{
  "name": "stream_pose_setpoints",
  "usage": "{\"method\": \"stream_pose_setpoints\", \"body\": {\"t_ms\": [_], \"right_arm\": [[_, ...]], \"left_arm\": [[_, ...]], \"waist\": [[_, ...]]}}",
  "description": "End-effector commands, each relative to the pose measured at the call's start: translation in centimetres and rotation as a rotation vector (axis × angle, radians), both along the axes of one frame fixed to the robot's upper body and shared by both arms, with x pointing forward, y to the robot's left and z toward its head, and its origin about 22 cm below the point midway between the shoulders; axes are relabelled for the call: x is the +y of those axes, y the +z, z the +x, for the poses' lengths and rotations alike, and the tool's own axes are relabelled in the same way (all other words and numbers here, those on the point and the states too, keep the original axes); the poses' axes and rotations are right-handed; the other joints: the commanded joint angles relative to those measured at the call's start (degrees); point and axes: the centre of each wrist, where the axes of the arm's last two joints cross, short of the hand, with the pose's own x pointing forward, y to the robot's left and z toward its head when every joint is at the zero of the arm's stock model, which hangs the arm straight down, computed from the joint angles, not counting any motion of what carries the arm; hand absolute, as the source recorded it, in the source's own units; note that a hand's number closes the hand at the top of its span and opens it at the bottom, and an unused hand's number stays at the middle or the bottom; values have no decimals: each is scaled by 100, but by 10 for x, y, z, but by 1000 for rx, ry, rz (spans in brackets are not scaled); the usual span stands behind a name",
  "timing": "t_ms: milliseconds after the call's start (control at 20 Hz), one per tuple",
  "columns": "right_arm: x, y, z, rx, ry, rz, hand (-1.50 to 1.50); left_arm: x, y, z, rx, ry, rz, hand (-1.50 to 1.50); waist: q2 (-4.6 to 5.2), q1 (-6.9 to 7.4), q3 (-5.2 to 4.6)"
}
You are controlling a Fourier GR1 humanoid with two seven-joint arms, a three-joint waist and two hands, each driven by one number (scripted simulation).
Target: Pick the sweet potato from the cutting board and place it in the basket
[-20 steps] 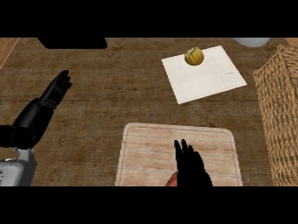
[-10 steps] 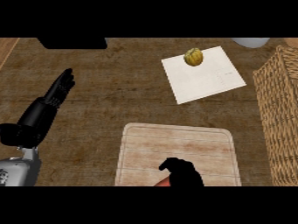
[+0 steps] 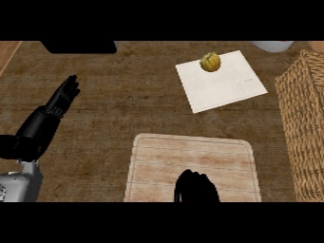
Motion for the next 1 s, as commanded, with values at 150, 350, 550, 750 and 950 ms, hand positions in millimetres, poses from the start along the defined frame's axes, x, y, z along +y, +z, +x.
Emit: {"method": "stream_pose_setpoints", "body": {"t_ms": [150, 350, 550, 750, 950], "right_arm": [[-56, -16, -55, -42, 178, -88, 150], [-127, 2, -88, -115, 319, -104, 150], [-156, 21, -102, -178, 258, 42, 150], [-144, 55, -114, -254, 218, 305, 150], [-133, 102, -120, -430, 196, 539, 150]], "left_arm": [[4, 0, -4, -8, 14, 15, 0], [-2, -9, -8, 17, 10, 7, 0], [6, -4, -7, -7, 28, 14, 0], [-4, -2, -1, -8, 27, 7, 0], [1, -5, -3, 17, 30, 4, 0]], "waist": [[22, -37, 24], [-6, -163, 31], [27, -98, 28], [22, -150, 30], [6, -208, 30]]}}
